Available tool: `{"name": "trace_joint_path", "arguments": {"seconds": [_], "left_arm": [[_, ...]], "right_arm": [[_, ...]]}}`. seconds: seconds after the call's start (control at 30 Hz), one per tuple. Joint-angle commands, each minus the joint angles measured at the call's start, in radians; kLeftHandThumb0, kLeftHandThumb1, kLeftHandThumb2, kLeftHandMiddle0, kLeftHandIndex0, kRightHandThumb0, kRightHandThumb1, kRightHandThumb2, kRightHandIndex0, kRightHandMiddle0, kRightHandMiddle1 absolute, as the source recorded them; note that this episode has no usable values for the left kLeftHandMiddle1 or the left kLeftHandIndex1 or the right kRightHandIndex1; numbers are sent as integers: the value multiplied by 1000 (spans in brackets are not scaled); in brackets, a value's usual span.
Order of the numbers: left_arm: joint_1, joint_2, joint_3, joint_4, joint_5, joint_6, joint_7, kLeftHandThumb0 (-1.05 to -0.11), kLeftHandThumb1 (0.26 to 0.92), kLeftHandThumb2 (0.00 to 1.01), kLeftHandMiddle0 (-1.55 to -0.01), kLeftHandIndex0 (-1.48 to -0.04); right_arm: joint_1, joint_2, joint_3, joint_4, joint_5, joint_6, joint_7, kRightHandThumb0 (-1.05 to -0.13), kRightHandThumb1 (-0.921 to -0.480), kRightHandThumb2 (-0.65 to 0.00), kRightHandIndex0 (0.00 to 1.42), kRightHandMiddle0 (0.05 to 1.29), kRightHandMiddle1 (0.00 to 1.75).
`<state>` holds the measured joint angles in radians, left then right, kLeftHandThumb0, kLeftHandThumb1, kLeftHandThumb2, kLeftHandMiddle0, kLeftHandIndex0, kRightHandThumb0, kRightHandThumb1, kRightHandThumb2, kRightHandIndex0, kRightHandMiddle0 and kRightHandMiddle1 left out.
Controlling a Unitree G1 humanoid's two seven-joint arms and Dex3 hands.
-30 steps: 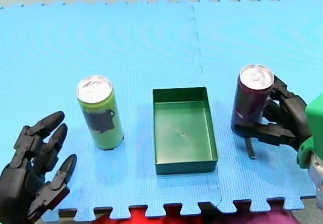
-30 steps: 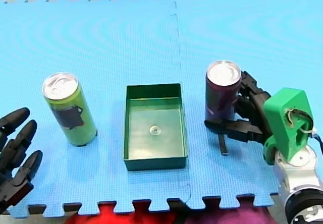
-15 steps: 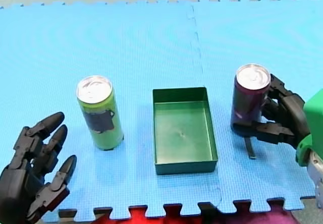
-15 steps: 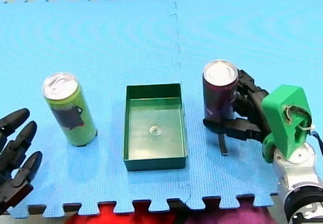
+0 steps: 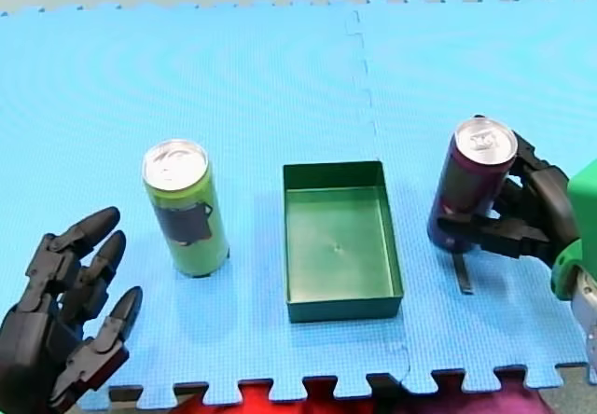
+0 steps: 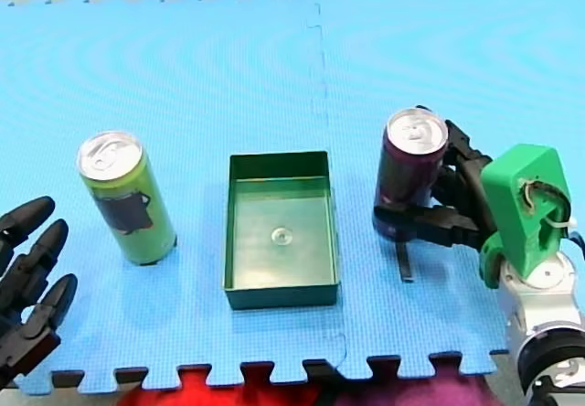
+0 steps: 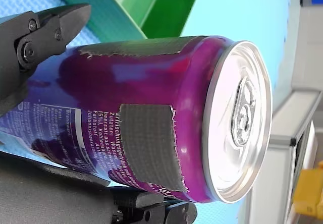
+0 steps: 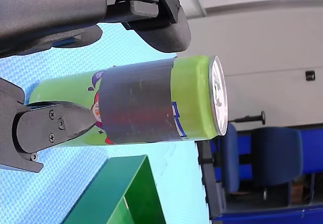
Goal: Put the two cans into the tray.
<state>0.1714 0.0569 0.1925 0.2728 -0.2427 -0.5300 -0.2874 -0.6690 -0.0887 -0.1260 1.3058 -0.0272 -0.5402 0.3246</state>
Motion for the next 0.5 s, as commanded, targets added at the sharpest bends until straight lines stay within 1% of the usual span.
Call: {"name": "trace_joint_path", "arguments": {"seconds": [0.0, 0.13, 0.47], "left_arm": [[-2, 6, 3, 1, -5, 3, -1, -1048, 921, 446, -281, -103], [-2, 5, 2, -2, -3, 5, 2, -1048, 921, 442, -282, -103], [-6, 10, 4, -1, 0, 3, 2, -1048, 921, 442, -281, -102]], "right_arm": [[-8, -7, -3, 4, -1, 5, -3, -991, -650, -2, 193, 127, 1], [-9, -7, -5, 5, -2, 5, -3, -995, -652, -1, 196, 128, 1], [-15, -2, -11, 6, -3, 2, -11, -1011, -656, -1, 206, 133, 2]]}}
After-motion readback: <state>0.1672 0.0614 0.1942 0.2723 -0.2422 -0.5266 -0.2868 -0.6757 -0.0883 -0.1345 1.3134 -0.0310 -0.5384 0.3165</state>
